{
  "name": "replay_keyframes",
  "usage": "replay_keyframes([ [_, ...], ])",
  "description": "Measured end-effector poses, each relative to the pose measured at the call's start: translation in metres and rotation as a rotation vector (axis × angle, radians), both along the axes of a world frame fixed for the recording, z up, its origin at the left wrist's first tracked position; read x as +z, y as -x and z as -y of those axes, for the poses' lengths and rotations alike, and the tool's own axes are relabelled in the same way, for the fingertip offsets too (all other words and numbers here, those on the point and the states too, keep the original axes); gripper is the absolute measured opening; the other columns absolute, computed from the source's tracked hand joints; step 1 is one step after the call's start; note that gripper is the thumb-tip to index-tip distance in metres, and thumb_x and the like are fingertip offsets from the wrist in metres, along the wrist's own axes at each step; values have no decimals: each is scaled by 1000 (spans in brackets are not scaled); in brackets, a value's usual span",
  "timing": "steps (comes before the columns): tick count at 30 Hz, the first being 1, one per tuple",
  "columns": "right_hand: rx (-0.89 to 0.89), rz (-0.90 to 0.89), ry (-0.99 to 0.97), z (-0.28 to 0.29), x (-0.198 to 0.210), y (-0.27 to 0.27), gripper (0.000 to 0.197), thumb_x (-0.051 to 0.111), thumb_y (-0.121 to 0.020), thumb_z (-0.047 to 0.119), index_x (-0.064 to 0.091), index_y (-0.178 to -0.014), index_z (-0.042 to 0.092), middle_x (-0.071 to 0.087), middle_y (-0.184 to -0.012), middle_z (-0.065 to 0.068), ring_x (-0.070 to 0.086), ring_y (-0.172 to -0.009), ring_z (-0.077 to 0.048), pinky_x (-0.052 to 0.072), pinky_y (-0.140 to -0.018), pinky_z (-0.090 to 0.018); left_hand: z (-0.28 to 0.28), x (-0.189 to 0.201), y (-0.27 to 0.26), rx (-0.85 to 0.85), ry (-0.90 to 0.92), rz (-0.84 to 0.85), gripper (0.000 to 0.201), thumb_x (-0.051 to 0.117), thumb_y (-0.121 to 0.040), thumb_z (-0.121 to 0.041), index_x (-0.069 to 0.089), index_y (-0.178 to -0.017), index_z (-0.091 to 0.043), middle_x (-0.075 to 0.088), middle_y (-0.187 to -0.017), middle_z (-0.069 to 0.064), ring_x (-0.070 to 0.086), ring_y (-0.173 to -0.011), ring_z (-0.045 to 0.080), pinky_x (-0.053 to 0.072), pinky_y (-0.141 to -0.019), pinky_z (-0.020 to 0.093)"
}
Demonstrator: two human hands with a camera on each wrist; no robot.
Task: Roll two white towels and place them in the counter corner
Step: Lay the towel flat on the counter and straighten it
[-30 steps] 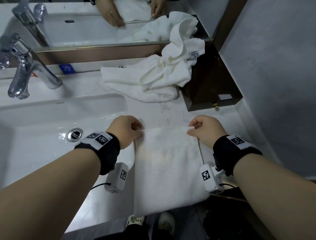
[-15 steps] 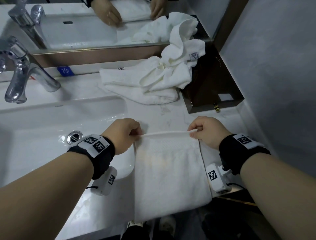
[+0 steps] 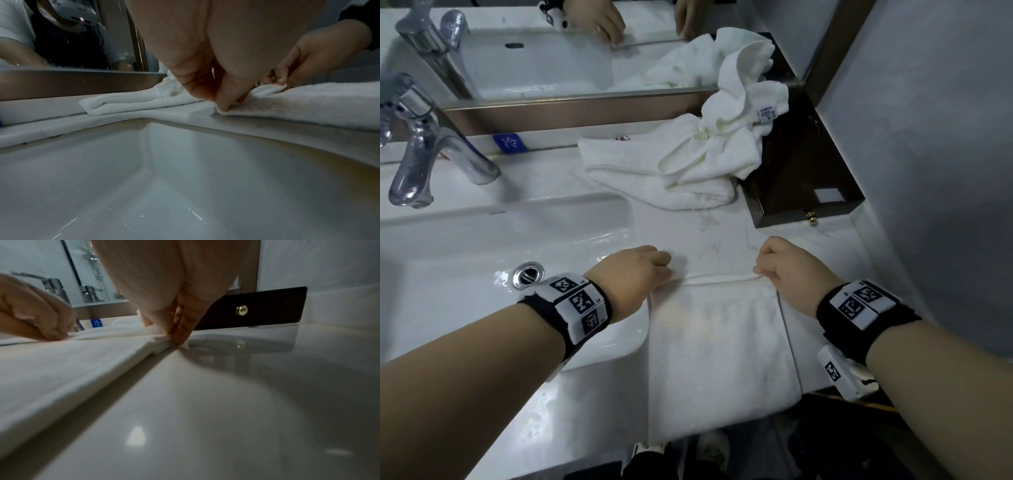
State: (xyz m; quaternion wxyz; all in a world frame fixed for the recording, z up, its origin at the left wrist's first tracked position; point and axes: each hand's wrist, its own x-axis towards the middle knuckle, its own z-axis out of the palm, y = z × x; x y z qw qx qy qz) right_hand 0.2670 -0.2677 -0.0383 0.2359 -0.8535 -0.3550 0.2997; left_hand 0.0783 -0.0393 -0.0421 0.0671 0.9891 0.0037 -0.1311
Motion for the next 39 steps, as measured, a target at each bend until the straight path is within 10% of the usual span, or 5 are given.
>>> replay_keyframes([
  [7,0,81,22,5,3,13,5,53,-93,5,51,-88,4,48,-83,-4,45,-67,-15,35,-55,-20,8,12,-3,88,29,-126,22,47,-95,-23,54,-74,-18,38,-84,-9,45,-88,16,48,-75,39],
  [15,113,249,-40,15,2,19,11,57,-95,9,58,-97,-1,49,-95,0,45,-67,-1,31,-65,-3,21,12,-41,335,111,-228,40,52,-98,-34,40,-64,-16,60,-94,7,57,-82,26,43,-68,31],
  [21,-32,225,-24,18,-7,24,21,57,-95,20,50,-84,3,52,-84,-3,48,-66,-9,40,-63,-22,15,9,-38,426,316,-156,9,63,-89,-23,55,-87,-25,60,-85,-7,59,-80,18,41,-61,25],
  [23,-15,271,-47,18,-8,27,23,57,-95,15,46,-77,5,47,-79,1,44,-62,-3,34,-59,-13,15,9,-36,399,351,-174,14,66,-86,-21,56,-94,-28,60,-88,-11,58,-81,15,41,-61,24],
  [39,-116,257,51,6,9,23,29,72,-85,24,62,-64,5,56,-88,1,60,-81,-20,49,-79,-31,39,17,-33,155,60,-268,10,50,-97,-16,47,-105,-14,53,-112,6,58,-96,28,49,-80,36],
])
